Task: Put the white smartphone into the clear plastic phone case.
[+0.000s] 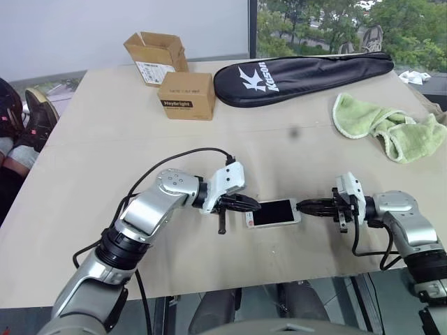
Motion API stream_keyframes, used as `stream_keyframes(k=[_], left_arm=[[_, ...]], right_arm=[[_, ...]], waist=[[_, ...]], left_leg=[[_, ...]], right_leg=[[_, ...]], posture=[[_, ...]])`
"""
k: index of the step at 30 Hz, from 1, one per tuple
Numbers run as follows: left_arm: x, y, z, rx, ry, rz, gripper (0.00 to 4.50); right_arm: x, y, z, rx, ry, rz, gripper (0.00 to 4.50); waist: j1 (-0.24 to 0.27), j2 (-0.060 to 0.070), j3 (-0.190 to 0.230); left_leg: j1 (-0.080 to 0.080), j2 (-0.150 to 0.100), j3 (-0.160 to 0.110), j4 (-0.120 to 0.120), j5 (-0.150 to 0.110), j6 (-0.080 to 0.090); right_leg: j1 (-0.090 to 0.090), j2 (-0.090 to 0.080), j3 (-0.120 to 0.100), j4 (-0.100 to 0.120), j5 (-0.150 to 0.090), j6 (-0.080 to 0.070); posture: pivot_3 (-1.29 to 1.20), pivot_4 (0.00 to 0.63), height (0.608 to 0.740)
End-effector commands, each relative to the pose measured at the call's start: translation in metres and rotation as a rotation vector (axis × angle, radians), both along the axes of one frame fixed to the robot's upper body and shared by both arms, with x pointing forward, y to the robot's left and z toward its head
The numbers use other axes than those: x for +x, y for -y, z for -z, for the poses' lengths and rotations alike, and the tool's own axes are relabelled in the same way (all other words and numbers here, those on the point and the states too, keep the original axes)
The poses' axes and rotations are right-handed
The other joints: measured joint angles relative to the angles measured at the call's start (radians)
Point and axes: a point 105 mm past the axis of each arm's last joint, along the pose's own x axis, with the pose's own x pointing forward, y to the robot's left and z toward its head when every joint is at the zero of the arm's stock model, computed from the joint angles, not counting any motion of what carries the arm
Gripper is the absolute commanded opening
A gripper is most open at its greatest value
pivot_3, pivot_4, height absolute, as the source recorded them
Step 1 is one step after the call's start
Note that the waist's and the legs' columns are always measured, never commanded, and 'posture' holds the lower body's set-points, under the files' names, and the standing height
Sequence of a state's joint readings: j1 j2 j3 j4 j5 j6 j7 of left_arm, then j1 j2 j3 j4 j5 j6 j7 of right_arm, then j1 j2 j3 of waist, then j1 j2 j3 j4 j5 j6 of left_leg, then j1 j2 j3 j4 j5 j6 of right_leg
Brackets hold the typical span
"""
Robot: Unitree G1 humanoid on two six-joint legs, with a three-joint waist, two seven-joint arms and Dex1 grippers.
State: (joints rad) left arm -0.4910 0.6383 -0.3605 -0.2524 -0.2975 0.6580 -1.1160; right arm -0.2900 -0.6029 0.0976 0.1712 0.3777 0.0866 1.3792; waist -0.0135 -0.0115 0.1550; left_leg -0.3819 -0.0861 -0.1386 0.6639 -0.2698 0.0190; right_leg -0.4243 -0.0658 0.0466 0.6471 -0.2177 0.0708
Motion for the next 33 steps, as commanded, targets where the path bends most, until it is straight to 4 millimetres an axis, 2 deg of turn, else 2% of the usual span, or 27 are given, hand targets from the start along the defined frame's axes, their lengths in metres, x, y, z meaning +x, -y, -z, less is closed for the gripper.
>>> stream_keyframes(k=[1,16,26,33], left_arm=[[-0.001,0.001,-0.004,-0.007,0.029,0.013,0.00],[0.004,0.003,0.000,0.039,0.073,0.014,0.00],[0.018,0.006,0.006,0.101,0.121,0.008,0.00],[0.019,0.009,0.007,0.105,0.122,0.011,0.00]], right_arm=[[0.000,-0.003,-0.008,0.013,0.047,-0.033,0.02],[0.006,0.005,0.011,-0.197,0.153,-0.085,0.02],[-0.003,0.013,0.027,-0.374,0.058,-0.114,0.02],[-0.007,0.019,0.035,-0.469,0.003,-0.111,0.02]], waist=[[0.000,0.000,0.000],[0.000,0.000,0.000],[0.006,0.000,-0.001],[0.009,0.000,-0.001]], left_leg=[[0.000,0.000,0.000,0.000,0.000,0.000],[0.001,0.000,0.000,0.000,0.000,0.000],[0.004,0.000,-0.002,0.002,0.000,0.000],[0.005,-0.001,-0.005,0.003,0.000,0.000]], right_leg=[[0.000,0.000,0.000,0.000,0.000,0.000],[0.002,0.000,0.000,0.000,0.000,0.000],[0.007,0.001,-0.003,-0.002,0.000,0.000],[0.010,0.000,-0.005,-0.003,0.000,0.000]], posture=[[0.00,0.150,0.740],[0.00,0.150,0.740],[0.00,0.150,0.740],[0.00,0.150,0.740]])
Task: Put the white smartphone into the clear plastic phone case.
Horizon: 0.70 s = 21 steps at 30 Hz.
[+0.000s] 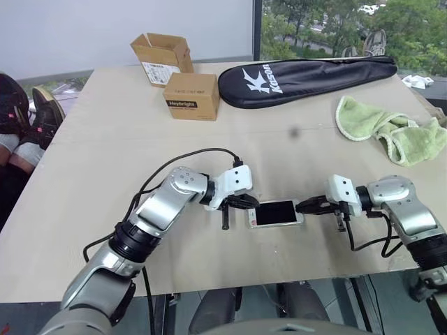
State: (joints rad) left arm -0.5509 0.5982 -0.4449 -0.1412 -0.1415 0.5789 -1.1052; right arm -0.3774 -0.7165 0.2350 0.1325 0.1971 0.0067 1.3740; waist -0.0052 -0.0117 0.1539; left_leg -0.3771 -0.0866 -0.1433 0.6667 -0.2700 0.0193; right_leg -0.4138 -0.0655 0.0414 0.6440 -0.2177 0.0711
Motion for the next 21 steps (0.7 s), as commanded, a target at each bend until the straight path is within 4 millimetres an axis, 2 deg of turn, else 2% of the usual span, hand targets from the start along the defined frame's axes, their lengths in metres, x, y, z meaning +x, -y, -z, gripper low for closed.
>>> stream_keyframes(k=[1,11,17,21], left_arm=[[0.002,0.004,-0.009,-0.013,0.039,0.017,0.00],[0.000,0.012,-0.011,-0.108,-0.023,-0.014,0.00],[-0.008,0.013,-0.001,-0.023,-0.040,0.023,0.00],[-0.004,0.013,0.001,0.017,-0.017,-0.006,0.00]], right_arm=[[-0.010,0.018,0.032,-0.162,-0.120,0.044,0.02],[-0.012,0.019,0.031,-0.186,-0.143,0.044,0.02],[-0.020,0.017,0.034,-0.204,-0.161,0.043,0.02],[-0.022,0.015,0.033,-0.211,-0.159,0.045,0.02]], waist=[[0.003,-0.001,0.000],[0.008,-0.002,-0.001],[0.021,-0.002,-0.002],[0.021,-0.002,-0.002]], left_leg=[[0.000,0.000,0.000,0.000,0.000,0.000],[0.000,0.000,-0.001,0.001,0.000,0.000],[0.000,0.000,-0.001,0.001,0.000,0.000],[0.000,0.000,-0.001,0.001,0.000,0.000]], right_leg=[[0.000,0.000,0.000,0.000,0.000,0.000],[0.001,0.000,-0.001,0.000,0.000,0.000],[0.001,0.000,-0.001,-0.001,0.000,0.000],[0.001,0.000,-0.001,-0.001,0.000,0.000]], posture=[[0.00,0.150,0.740],[0.00,0.150,0.740],[0.00,0.150,0.740],[0.00,0.150,0.740]])
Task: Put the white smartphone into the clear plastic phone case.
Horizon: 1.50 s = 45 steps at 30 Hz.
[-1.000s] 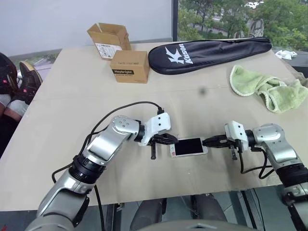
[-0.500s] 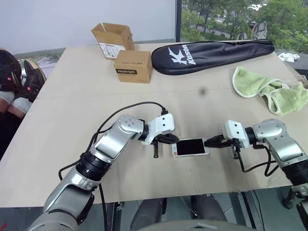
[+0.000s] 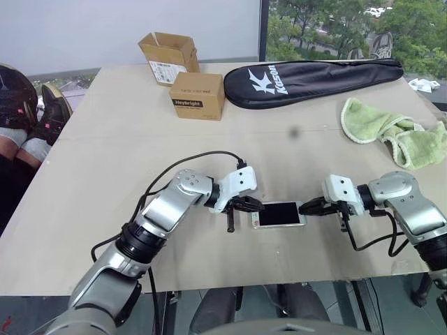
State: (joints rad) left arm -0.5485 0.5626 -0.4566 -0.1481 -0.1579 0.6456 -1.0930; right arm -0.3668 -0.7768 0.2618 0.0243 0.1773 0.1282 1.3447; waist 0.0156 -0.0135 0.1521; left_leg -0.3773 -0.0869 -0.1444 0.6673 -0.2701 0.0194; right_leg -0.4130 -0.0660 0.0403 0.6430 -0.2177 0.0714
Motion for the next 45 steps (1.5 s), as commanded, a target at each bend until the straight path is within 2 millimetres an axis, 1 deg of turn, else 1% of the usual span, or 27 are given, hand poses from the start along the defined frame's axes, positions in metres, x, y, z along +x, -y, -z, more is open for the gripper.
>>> stream_keyframes(k=[1,5,8,11,21,24,27,28,30,31,32,34,37,41,45], left_arm=[[0.000,0.003,-0.002,0.063,0.046,0.011,0.00],[-0.007,-0.002,0.003,0.128,0.036,0.048,0.00],[-0.006,-0.004,0.003,0.152,0.031,0.042,0.00],[-0.009,-0.009,0.007,0.200,0.021,0.054,0.00],[-0.011,-0.005,0.002,0.183,0.017,0.031,0.00],[-0.010,-0.003,0.000,0.172,0.024,0.023,0.00],[-0.009,0.000,-0.003,0.153,0.021,0.011,0.00],[-0.010,0.001,-0.003,0.152,0.019,0.011,0.00],[-0.010,0.001,-0.003,0.152,0.015,0.010,0.00],[-0.011,0.001,-0.003,0.151,0.014,0.009,0.00],[-0.011,0.001,-0.003,0.151,0.014,0.009,0.00],[-0.011,0.001,-0.002,0.151,0.013,0.008,0.00],[-0.012,0.002,-0.002,0.150,0.013,0.009,0.00],[-0.012,0.002,-0.002,0.149,0.008,0.009,0.00],[-0.012,0.002,-0.001,0.145,0.006,0.010,0.00]], right_arm=[[-0.018,0.011,0.034,-0.125,-0.135,0.022,0.02],[-0.022,0.004,0.030,-0.126,-0.132,0.016,0.02],[-0.025,0.000,0.029,-0.125,-0.136,0.008,0.02],[-0.029,-0.002,0.031,-0.130,-0.144,0.008,0.02],[-0.032,0.014,0.053,-0.237,-0.184,0.049,0.02],[-0.031,0.017,0.057,-0.262,-0.187,0.047,0.02],[-0.037,0.021,0.060,-0.290,-0.219,0.031,0.02],[-0.039,0.025,0.064,-0.323,-0.224,0.022,0.02],[-0.041,0.031,0.069,-0.374,-0.222,0.023,0.02],[-0.040,0.032,0.070,-0.386,-0.214,0.026,0.02],[-0.038,0.033,0.071,-0.393,-0.205,0.031,0.02],[-0.037,0.033,0.073,-0.401,-0.198,0.031,0.02],[-0.039,0.031,0.073,-0.403,-0.197,0.019,0.02],[-0.037,0.031,0.070,-0.395,-0.182,0.025,0.02],[-0.050,0.028,0.062,-0.373,-0.179,-0.051,0.02]], waist=[[0.001,0.000,0.000],[-0.001,0.000,-0.001],[-0.001,0.000,-0.001],[-0.002,0.000,-0.001],[0.000,-0.003,-0.006],[0.000,-0.005,-0.008],[0.001,-0.005,-0.011],[0.002,-0.006,-0.011],[0.004,-0.005,-0.012],[0.005,-0.005,-0.012],[0.005,-0.005,-0.012],[0.006,-0.007,-0.014],[0.005,-0.011,-0.018],[0.006,-0.012,-0.019],[0.012,-0.010,-0.019]], left_leg=[[0.000,0.000,0.000,0.000,0.000,0.000],[0.000,0.000,0.000,0.000,0.000,0.000],[0.000,0.000,0.000,-0.001,0.000,0.000],[0.000,0.000,0.000,-0.001,0.000,0.000],[0.000,0.000,0.000,-0.001,-0.002,0.002],[0.001,0.000,0.000,-0.001,-0.002,0.003],[0.002,0.000,-0.001,-0.001,-0.002,0.004],[0.003,0.000,-0.001,-0.001,-0.003,0.004],[0.005,0.000,-0.001,-0.001,-0.003,0.005],[0.009,0.000,-0.001,-0.001,-0.004,0.006],[0.015,0.000,-0.002,-0.003,-0.005,0.007],[0.017,0.000,-0.003,-0.003,-0.006,0.009],[0.017,0.000,-0.003,-0.003,-0.006,0.009],[0.017,0.000,-0.003,-0.003,-0.006,0.009],[0.017,-0.001,-0.004,-0.003,-0.006,0.009]], right_leg=[[0.000,0.000,0.000,0.000,0.000,0.000],[0.000,0.000,0.000,0.000,0.000,0.000],[0.000,0.000,0.000,0.000,0.000,0.000],[0.000,0.000,0.000,-0.001,0.000,0.000],[0.001,0.000,-0.001,-0.001,0.000,0.000],[0.002,0.000,-0.001,-0.001,0.000,0.001],[0.003,0.000,-0.001,-0.002,0.000,0.001],[0.004,0.000,-0.001,-0.002,0.000,0.001],[0.006,0.000,-0.002,-0.002,-0.001,0.001],[0.009,0.000,-0.002,-0.003,-0.001,0.001],[0.017,0.000,-0.003,-0.006,-0.002,0.003],[0.020,-0.001,-0.004,-0.008,-0.004,0.005],[0.021,-0.001,-0.004,-0.011,-0.003,0.004],[0.021,-0.001,-0.004,-0.011,-0.003,0.004],[0.021,-0.002,-0.005,-0.012,-0.003,0.004]], posture=[[0.00,0.150,0.740],[0.00,0.150,0.740],[0.00,0.150,0.740],[0.00,0.150,0.740],[0.00,0.150,0.740],[0.00,0.150,0.740],[0.00,0.150,0.740],[0.00,0.150,0.740],[0.00,0.150,0.740],[0.00,0.150,0.740],[0.00,0.150,0.740],[0.00,0.150,0.740],[0.00,0.150,0.740],[0.00,0.150,0.740],[0.00,0.150,0.740]])
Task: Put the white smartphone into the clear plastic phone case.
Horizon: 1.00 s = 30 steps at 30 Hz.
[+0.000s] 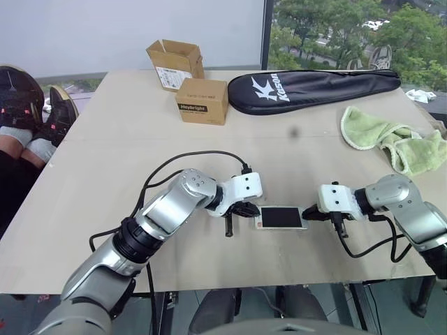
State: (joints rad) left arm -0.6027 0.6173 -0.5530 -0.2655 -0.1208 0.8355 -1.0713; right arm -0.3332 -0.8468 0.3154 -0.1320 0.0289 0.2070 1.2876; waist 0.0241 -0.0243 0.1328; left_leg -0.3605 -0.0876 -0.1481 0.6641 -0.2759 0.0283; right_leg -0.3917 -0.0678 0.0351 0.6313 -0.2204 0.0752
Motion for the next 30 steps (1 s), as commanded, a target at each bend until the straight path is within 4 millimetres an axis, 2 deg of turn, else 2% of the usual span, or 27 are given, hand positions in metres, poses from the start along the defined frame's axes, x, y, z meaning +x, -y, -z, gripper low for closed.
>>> stream_keyframes(k=[1,10,18,22,26,30], left_arm=[[-0.003,0.003,-0.003,-0.013,0.014,0.020,0.00],[-0.001,0.004,-0.002,-0.022,0.018,0.018,0.00],[0.000,0.006,-0.003,-0.035,0.026,0.021,0.00],[0.001,0.008,-0.004,-0.051,0.030,0.023,0.00],[0.002,0.010,-0.005,-0.072,0.032,0.026,0.00],[0.003,0.012,-0.007,-0.082,0.036,0.032,0.00]], right_arm=[[-0.044,0.024,0.053,-0.166,-0.242,-0.042,0.02],[-0.049,0.011,0.045,-0.075,-0.198,-0.139,0.02],[-0.037,-0.005,0.027,0.100,-0.117,-0.152,0.02],[-0.026,-0.013,0.010,0.241,-0.055,-0.112,0.02],[-0.025,-0.014,-0.003,0.342,-0.032,-0.101,0.02],[-0.034,-0.010,-0.007,0.356,-0.072,-0.103,0.02]], waist=[[0.009,0.001,0.000],[0.017,0.001,0.000],[0.011,0.002,0.000],[0.004,0.004,0.002],[-0.010,0.010,0.007],[-0.011,0.014,0.012]], left_leg=[[0.000,0.000,-0.001,0.000,0.000,0.000],[-0.002,-0.001,-0.003,-0.007,-0.001,-0.003],[-0.002,0.000,-0.001,-0.012,-0.001,-0.004],[-0.002,0.001,0.000,-0.012,-0.001,-0.004],[-0.002,0.001,0.001,-0.012,-0.001,-0.004],[-0.002,0.000,0.003,-0.011,-0.001,-0.004]], right_leg=[[0.000,0.000,-0.001,0.000,0.000,0.000],[-0.002,-0.002,-0.003,-0.006,-0.001,0.001],[-0.004,-0.001,-0.001,-0.008,-0.002,0.001],[-0.004,0.000,0.000,-0.007,-0.002,0.000],[-0.005,-0.001,0.002,-0.006,-0.002,0.001],[-0.005,-0.001,0.004,-0.005,-0.002,0.001]], posture=[[0.00,0.150,0.740],[0.00,0.150,0.740],[0.00,0.150,0.740],[0.00,0.150,0.740],[0.00,0.150,0.740],[0.00,0.150,0.740]])
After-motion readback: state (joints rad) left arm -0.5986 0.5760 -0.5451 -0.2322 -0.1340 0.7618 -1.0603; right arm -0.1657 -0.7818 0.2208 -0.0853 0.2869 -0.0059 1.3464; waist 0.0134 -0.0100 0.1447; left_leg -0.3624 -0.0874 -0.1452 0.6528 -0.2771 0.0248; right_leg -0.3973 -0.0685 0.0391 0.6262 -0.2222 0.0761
